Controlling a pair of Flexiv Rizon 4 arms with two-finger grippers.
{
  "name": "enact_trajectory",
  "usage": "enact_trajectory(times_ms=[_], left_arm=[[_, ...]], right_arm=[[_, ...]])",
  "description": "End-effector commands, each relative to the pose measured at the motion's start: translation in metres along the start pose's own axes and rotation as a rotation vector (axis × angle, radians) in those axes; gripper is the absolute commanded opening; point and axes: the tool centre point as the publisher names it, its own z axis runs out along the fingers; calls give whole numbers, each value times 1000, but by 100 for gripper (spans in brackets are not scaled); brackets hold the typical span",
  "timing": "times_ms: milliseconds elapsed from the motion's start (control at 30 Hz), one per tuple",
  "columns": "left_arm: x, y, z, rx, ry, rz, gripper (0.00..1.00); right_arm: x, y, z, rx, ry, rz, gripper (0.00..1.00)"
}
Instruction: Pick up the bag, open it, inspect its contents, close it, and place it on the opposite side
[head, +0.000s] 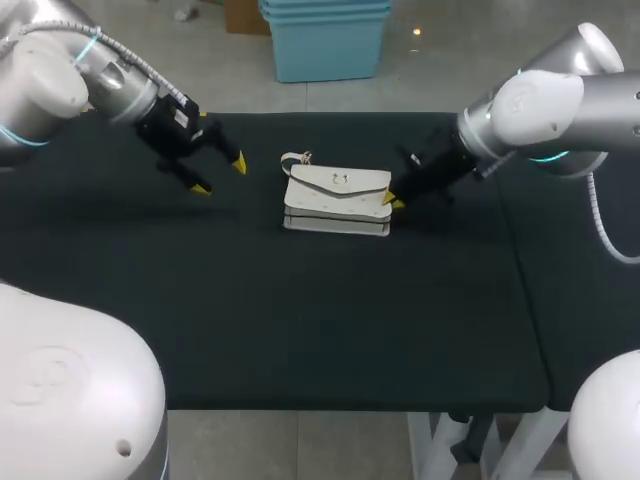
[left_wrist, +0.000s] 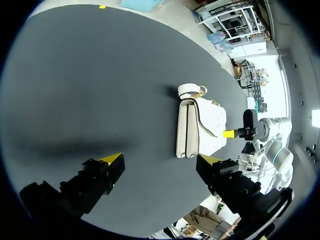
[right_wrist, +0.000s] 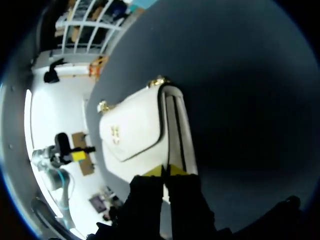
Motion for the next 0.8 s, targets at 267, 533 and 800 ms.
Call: enact_trajectory(times_ms=[267, 533, 800], left_arm=[[4, -6, -2, -35, -15, -2, 100], [4, -6, -2, -35, -15, -2, 100], [-2, -15, -7, -76, -45, 15, 100]], right_arm=[[0, 11, -3, 53, 1, 0, 0], [0, 11, -3, 53, 1, 0, 0], [-4, 24, -6, 41, -38, 0, 0]])
